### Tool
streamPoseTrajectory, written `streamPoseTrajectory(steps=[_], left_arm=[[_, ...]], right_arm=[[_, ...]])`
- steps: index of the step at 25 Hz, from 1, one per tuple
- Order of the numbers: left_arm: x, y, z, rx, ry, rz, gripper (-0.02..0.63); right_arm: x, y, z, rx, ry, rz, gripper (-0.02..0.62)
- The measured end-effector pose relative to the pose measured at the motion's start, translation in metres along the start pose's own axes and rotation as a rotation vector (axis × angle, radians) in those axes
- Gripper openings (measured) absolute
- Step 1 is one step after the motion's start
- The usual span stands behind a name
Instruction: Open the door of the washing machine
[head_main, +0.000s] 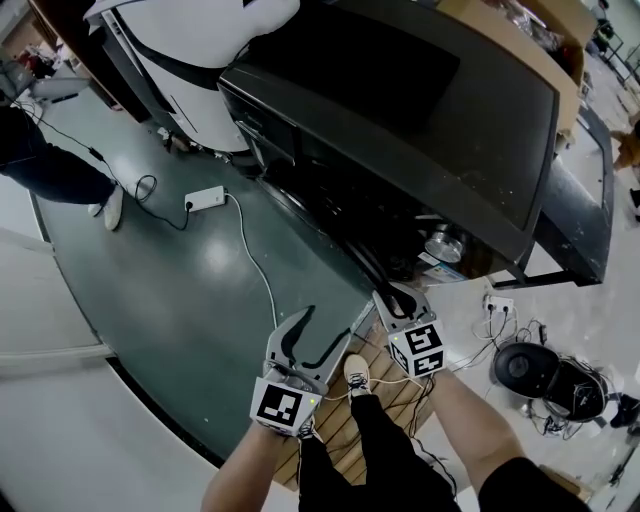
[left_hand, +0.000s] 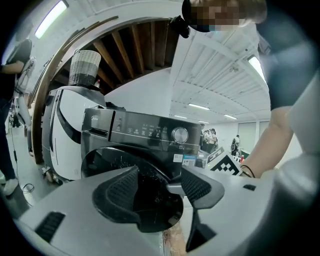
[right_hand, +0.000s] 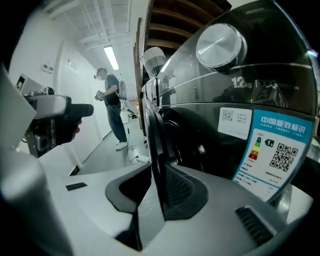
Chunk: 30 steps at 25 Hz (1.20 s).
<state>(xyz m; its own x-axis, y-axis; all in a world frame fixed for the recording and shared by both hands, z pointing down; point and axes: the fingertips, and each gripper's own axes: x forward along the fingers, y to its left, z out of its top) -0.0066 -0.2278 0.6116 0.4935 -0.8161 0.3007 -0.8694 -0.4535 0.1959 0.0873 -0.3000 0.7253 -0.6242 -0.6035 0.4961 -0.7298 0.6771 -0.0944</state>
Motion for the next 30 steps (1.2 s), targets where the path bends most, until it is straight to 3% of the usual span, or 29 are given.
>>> streamPoseTrajectory(steps=[12,21,30], left_arm=[[-0.008,0.020,-0.030,-0.021,-0.007,0.037,0.270],[-0.014,0.033,-0.040,-0.074,-0.001,0.059,0.270],[-0.031,0.054,-0.051,-0.101,0.018,0.114,0.270]], right_arm=[[0.000,0.061,-0.008,-0.065,0.017,0.074,0.087],[-0.019,0.128,0.004,-0.120,-0.021,0.262,0.125],[-0.030,0.130,0.001,-0.116,-0.029,0.259,0.132]])
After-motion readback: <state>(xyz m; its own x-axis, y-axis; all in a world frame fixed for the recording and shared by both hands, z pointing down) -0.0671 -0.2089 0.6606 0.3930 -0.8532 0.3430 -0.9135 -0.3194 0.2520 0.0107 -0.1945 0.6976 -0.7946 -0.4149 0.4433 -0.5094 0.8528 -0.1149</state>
